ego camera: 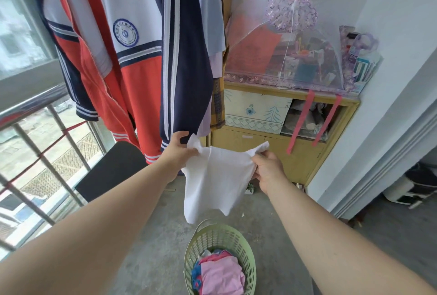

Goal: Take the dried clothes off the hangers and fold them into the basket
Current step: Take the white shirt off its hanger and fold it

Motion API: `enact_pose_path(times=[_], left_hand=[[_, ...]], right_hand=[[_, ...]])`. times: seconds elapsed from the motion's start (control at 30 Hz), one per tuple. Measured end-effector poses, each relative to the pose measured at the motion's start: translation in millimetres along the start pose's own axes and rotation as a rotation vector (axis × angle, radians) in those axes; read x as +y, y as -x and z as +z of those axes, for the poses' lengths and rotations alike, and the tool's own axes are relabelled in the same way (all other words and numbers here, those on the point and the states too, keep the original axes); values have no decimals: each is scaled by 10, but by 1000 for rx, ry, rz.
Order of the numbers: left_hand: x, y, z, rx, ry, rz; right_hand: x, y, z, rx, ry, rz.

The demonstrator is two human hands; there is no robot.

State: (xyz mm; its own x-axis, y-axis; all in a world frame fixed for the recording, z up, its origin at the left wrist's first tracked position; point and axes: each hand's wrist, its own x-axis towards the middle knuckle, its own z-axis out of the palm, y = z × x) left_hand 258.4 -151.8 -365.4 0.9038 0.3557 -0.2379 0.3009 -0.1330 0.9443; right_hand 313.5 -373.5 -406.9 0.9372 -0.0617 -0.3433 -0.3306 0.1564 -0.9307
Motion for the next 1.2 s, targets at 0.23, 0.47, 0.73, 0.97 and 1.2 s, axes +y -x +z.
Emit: enact_pose_path(times=[0.23, 0.47, 0.73, 0.97, 1.2], left_hand=[[-120, 10, -37, 71, -643, 169], [-86, 9, 60, 57, 68, -206], [-154, 64, 3, -145, 245, -346], [-110, 42, 52, -106, -121, -338], [-176, 11, -15, -305, -343, -264]], right_hand=[[-24, 30, 24, 74, 267, -187], [1, 16, 72, 101, 218, -88], [22, -39, -7, -66, 31, 91], [-52, 9, -5, 59, 316, -74], [39, 39, -52, -271, 882, -196]])
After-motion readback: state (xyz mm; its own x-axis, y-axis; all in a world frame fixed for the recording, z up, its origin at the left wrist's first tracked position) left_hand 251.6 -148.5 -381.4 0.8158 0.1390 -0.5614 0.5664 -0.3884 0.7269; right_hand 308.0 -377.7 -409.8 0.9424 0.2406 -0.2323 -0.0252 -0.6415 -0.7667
